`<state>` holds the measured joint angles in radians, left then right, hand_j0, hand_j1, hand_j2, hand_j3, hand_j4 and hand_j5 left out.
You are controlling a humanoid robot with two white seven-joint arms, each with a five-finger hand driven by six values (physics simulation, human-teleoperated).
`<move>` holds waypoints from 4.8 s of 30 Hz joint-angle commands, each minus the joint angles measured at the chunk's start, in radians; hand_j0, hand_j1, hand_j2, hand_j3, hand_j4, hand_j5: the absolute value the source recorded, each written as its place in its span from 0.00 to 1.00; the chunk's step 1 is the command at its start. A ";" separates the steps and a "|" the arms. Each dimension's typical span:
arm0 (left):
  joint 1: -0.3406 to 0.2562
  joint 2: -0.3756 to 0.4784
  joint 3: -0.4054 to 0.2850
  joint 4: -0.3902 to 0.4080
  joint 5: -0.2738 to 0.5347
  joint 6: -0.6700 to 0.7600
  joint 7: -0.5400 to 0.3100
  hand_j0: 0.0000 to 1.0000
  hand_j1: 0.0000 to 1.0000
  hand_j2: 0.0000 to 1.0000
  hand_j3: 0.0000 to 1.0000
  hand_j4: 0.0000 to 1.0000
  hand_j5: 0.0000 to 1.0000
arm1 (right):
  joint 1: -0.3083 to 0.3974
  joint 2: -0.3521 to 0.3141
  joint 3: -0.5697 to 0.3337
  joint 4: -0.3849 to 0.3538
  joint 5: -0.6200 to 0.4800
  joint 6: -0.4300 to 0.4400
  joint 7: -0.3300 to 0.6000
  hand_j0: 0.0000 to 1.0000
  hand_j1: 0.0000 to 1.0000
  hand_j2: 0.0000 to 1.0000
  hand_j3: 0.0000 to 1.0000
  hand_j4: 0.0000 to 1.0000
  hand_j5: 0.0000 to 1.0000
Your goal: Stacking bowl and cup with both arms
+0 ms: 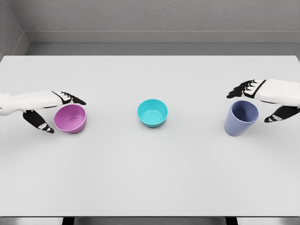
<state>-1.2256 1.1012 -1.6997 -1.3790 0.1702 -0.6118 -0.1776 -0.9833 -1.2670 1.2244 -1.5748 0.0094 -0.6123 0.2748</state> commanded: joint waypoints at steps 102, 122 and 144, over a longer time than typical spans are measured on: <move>0.038 -0.035 0.025 0.041 0.017 0.001 0.007 1.00 1.00 1.00 1.00 1.00 1.00 | -0.006 0.141 0.090 0.160 -0.002 0.001 0.017 0.85 0.85 0.85 0.85 0.85 0.85; 0.048 -0.060 0.025 0.061 0.015 0.001 0.007 1.00 1.00 1.00 1.00 1.00 1.00 | -0.005 0.149 0.086 0.159 0.027 0.001 0.011 0.74 0.74 0.74 0.74 0.74 0.74; 0.054 -0.078 0.025 0.075 0.014 0.001 0.007 1.00 1.00 1.00 1.00 1.00 1.00 | -0.005 0.156 0.072 0.151 0.043 0.001 0.001 0.67 0.67 0.67 0.67 0.67 0.67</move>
<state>-1.1720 1.0239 -1.6768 -1.3038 0.1776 -0.6117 -0.1706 -0.9879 -1.1105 1.2998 -1.4209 0.0591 -0.6123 0.2751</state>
